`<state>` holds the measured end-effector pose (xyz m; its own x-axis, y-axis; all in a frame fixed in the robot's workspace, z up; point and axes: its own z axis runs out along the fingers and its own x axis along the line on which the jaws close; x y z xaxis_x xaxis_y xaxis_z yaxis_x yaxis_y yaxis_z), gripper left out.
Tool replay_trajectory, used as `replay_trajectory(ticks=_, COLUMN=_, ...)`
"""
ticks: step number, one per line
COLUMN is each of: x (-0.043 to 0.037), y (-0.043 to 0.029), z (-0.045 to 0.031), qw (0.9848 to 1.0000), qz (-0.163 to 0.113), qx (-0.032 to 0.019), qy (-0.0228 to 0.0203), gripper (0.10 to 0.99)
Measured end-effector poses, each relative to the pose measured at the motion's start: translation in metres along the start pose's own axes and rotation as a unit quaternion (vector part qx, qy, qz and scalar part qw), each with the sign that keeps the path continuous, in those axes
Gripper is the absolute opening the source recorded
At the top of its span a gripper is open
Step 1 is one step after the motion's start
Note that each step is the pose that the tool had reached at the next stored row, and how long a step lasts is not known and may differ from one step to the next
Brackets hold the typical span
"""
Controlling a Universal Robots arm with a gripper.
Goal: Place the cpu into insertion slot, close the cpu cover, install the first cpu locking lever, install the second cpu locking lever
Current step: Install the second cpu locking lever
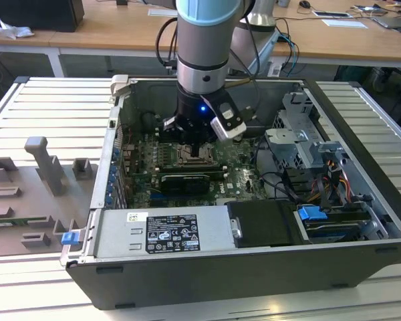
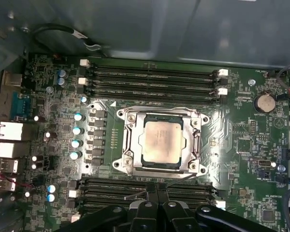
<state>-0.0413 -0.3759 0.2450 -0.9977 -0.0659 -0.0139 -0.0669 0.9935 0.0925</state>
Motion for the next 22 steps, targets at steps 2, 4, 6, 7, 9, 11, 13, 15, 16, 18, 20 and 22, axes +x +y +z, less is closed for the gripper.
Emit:
replay_trajectory(ticks=2, x=0.0002, y=0.0, z=0.0002, qw=1.0, qz=0.0, qx=0.0, qy=0.0, gripper=0.106)
replay_trajectory(ticks=4, x=0.0008, y=0.0, z=0.0007, qw=1.0, qz=0.0, qx=-0.0001, qy=-0.0001, gripper=0.106)
replay_trajectory(ticks=6, x=0.0017, y=0.0001, z=0.0009, qw=1.0, qz=0.0, qx=-0.0001, qy=-0.0001, gripper=0.106)
replay_trajectory(ticks=7, x=0.0027, y=0.0001, z=0.0011, qw=1.0, qz=0.0, qx=0.0, qy=0.0, gripper=0.106)
replay_trajectory(ticks=9, x=0.0043, y=0.0002, z=0.0015, qw=1.0, qz=0.0, qx=-0.0001, qy=0.0, gripper=0.106)
replay_trajectory(ticks=11, x=0.0058, y=0.0003, z=0.0017, qw=1.0, qz=0.0, qx=-0.0001, qy=-0.0001, gripper=0.106)
replay_trajectory(ticks=13, x=0.0075, y=0.0004, z=0.0017, qw=1.0, qz=0.0, qx=-0.0001, qy=-0.0001, gripper=0.106)
replay_trajectory(ticks=15, x=0.0088, y=0.0005, z=0.0017, qw=1.0, qz=0.0, qx=-0.0001, qy=0.0, gripper=0.106)
replay_trajectory(ticks=16, x=0.0094, y=0.0005, z=0.0017, qw=1.0, qz=0.0, qx=-0.0001, qy=-0.0001, gripper=0.106)
replay_trajectory(ticks=18, x=0.0105, y=0.0006, z=0.002, qw=1.0, qz=0.0, qx=-0.0001, qy=-0.0001, gripper=0.106)
replay_trajectory(ticks=20, x=0.0127, y=0.0006, z=0.0024, qw=1.0, qz=0.0, qx=0.0, qy=0.0, gripper=0.106)
replay_trajectory(ticks=22, x=0.014, y=0.0007, z=0.0031, qw=1.0, qz=0.0, qx=-0.0003, qy=-0.0001, gripper=0.106)
